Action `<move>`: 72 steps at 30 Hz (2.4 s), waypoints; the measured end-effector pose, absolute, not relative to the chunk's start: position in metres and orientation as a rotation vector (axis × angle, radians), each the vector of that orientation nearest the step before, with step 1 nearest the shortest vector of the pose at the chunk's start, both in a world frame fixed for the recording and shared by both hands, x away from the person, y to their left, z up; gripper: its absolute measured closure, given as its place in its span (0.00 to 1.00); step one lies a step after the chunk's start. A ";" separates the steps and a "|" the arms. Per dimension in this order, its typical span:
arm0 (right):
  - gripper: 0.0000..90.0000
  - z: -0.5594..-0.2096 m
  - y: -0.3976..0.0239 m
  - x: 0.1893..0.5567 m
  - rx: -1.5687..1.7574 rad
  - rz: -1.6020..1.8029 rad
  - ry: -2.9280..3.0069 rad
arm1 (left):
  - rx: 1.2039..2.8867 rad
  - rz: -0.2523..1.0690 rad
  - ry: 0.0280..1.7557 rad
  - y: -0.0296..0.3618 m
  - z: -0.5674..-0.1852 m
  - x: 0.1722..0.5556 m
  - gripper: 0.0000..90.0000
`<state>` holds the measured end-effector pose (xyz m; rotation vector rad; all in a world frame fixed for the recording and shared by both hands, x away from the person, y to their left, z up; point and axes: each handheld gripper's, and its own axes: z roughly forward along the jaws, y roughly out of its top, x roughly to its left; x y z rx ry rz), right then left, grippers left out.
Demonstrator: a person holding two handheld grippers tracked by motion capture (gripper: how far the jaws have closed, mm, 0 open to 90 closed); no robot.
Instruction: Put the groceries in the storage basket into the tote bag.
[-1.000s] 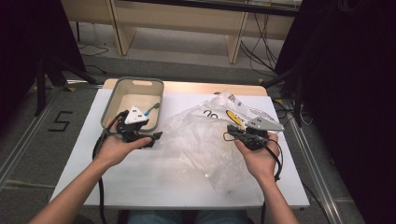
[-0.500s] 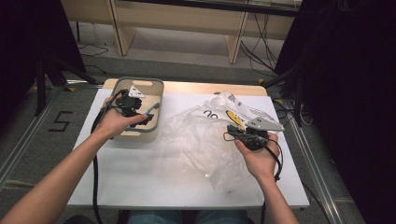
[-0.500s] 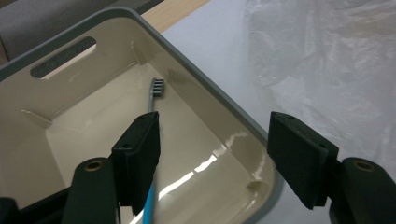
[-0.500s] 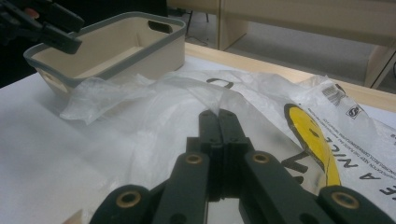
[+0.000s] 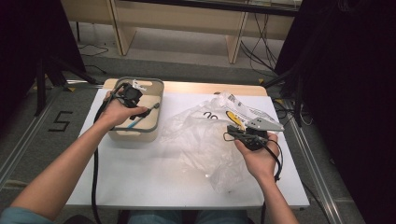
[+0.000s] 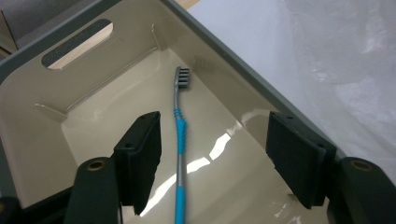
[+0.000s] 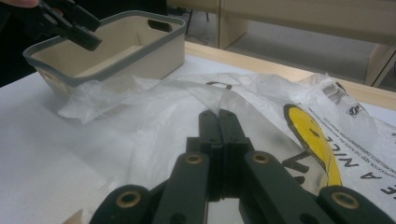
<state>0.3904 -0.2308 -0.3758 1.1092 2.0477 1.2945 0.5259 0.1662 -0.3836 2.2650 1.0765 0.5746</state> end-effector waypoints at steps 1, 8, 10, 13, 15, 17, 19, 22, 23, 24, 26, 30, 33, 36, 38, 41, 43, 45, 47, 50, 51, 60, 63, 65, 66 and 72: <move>1.00 -0.376 -0.231 0.390 1.109 1.296 2.047 | 2.272 0.574 1.086 0.167 -0.385 0.528 0.40; 1.00 -0.376 -0.231 0.391 1.110 1.296 2.048 | 2.300 0.560 1.138 0.169 -0.394 0.541 0.41; 1.00 -0.376 -0.231 0.391 1.111 1.297 2.047 | 2.302 0.559 1.149 0.170 -0.397 0.543 0.41; 1.00 -0.376 -0.231 0.391 1.110 1.297 2.048 | 2.307 0.557 1.157 0.170 -0.400 0.546 0.41; 1.00 -0.376 -0.230 0.391 1.111 1.296 2.051 | 2.312 0.555 1.160 0.170 -0.401 0.548 0.41; 1.00 -0.376 -0.230 0.391 1.111 1.295 2.052 | 2.314 0.559 1.165 0.170 -0.402 0.550 0.42; 1.00 -0.376 -0.230 0.391 1.111 1.296 2.051 | 2.322 0.561 1.169 0.169 -0.404 0.551 0.42; 1.00 -0.376 -0.231 0.391 1.110 1.297 2.050 | 2.345 0.567 1.169 0.169 -0.406 0.554 0.43; 1.00 -0.376 -0.231 0.391 1.111 1.297 2.050 | 2.347 0.568 1.172 0.169 -0.406 0.554 0.43; 1.00 -0.376 -0.231 0.391 1.111 1.296 2.050 | 2.349 0.568 1.173 0.169 -0.407 0.555 0.43; 1.00 -0.376 -0.230 0.391 1.110 1.295 2.051 | 2.353 0.567 1.176 0.169 -0.408 0.557 0.43; 1.00 -0.377 -0.231 0.391 1.108 1.295 2.052 | 2.367 0.575 1.185 0.169 -0.409 0.560 0.44; 1.00 -0.377 -0.231 0.391 1.111 1.294 2.053 | 2.375 0.571 1.190 0.170 -0.411 0.563 0.45; 1.00 -0.377 -0.230 0.391 1.109 1.295 2.050 | 2.383 0.556 1.192 0.171 -0.412 0.565 0.46; 1.00 -0.377 -0.230 0.391 1.110 1.293 2.053 | 2.391 0.552 1.198 0.172 -0.413 0.566 0.46; 1.00 -0.378 -0.231 0.392 1.109 1.293 2.054 | 2.407 0.544 1.203 0.173 -0.415 0.568 0.47; 1.00 -0.378 -0.230 0.392 1.109 1.293 2.055 | 2.416 0.540 1.208 0.174 -0.417 0.569 0.47; 1.00 -0.378 -0.230 0.392 1.111 1.291 2.056 | 2.424 0.531 1.208 0.174 -0.419 0.571 0.48; 1.00 -0.378 -0.230 0.392 1.110 1.290 2.060 | 2.433 0.517 1.210 0.174 -0.422 0.572 0.48; 1.00 -0.379 -0.229 0.392 1.112 1.293 2.060 | 2.466 0.502 1.203 0.174 -0.427 0.574 0.48; 1.00 -0.379 -0.229 0.392 1.111 1.293 2.059 | 2.482 0.497 1.200 0.175 -0.429 0.575 0.48; 1.00 -0.379 -0.229 0.392 1.112 1.291 2.060 | 2.554 0.440 1.204 0.176 -0.439 0.578 0.50; 1.00 -0.379 -0.229 0.392 1.112 1.292 2.061 | 2.582 0.444 1.205 0.175 -0.442 0.579 0.52; 1.00 -0.379 -0.229 0.392 1.112 1.292 2.060 | 2.592 0.437 1.206 0.174 -0.443 0.579 0.55; 1.00 -0.379 -0.229 0.392 1.112 1.292 2.061 | 2.596 0.428 1.211 0.174 -0.443 0.579 0.56; 1.00 -0.379 -0.229 0.392 1.111 1.292 2.061 | 2.619 0.404 1.217 0.174 -0.445 0.580 0.60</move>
